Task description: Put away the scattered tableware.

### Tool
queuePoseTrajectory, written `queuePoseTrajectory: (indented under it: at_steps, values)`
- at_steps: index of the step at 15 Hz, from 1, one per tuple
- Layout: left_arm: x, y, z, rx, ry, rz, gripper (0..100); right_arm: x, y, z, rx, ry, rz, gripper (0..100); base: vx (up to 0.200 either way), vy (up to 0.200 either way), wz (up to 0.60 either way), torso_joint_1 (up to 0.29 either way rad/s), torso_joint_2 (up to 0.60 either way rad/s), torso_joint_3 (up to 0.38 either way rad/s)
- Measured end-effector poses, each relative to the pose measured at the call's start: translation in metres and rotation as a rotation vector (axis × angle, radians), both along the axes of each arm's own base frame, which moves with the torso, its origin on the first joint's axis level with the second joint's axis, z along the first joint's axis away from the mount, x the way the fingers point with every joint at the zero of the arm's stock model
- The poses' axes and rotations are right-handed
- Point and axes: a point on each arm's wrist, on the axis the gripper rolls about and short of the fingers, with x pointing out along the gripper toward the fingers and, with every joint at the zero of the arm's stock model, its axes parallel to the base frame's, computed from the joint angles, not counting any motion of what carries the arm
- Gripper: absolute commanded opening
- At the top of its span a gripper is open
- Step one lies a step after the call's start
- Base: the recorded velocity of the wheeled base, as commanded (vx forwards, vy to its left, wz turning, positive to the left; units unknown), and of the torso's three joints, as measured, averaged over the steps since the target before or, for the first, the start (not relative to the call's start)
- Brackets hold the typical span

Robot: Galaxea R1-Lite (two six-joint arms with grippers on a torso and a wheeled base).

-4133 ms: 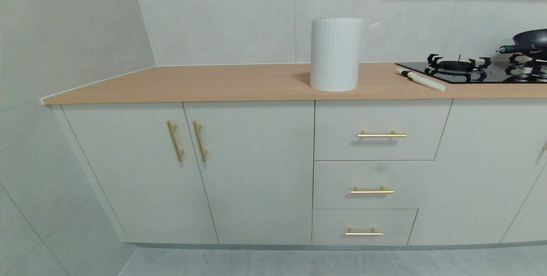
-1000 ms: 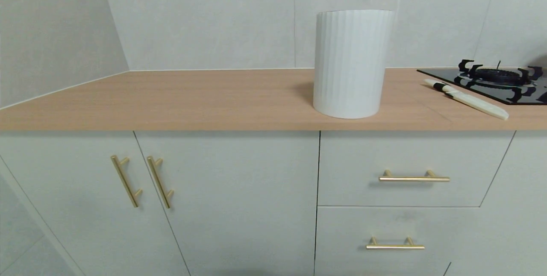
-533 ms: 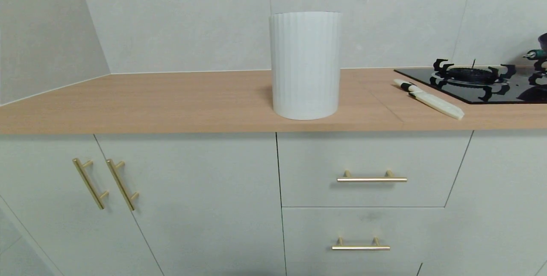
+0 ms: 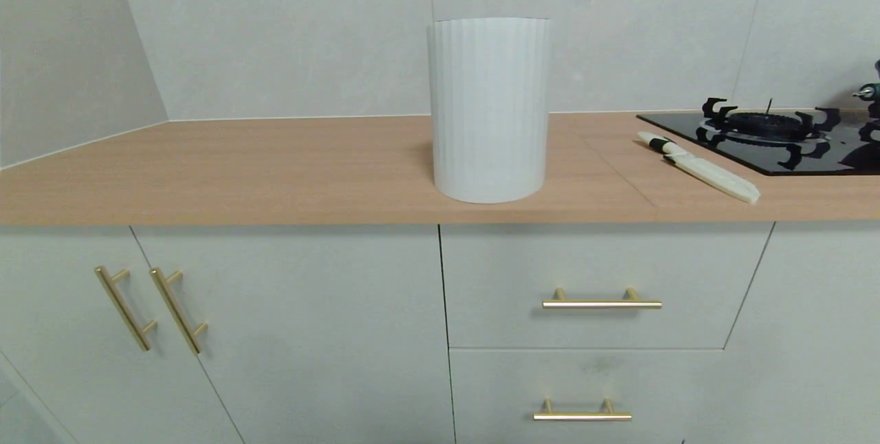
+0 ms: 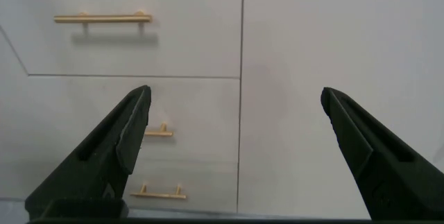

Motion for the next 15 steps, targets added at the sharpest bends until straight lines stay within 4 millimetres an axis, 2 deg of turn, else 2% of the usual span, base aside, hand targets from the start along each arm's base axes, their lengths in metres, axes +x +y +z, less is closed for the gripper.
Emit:
queuePoseTrajectory:
  at_steps: [1,11,15]
  values:
    - [0.0,0.0,0.0,0.0,0.0,0.0,100,0.0,0.0,0.0,0.0,0.0,0.0,100,0.2,0.0,0.0,0.007,0.01,0.002]
    - [0.0,0.0,0.0,0.001,0.0,0.0,100,0.0,0.0,0.0,-0.003,0.0,0.0,100,0.0,0.0,0.0,0.0,0.0,0.0]
    - [0.0,0.0,0.0,0.001,0.0,0.0,100,0.0,0.0,0.0,-0.004,0.0,0.0,100,0.0,0.0,0.0,0.047,-0.2,-0.191]
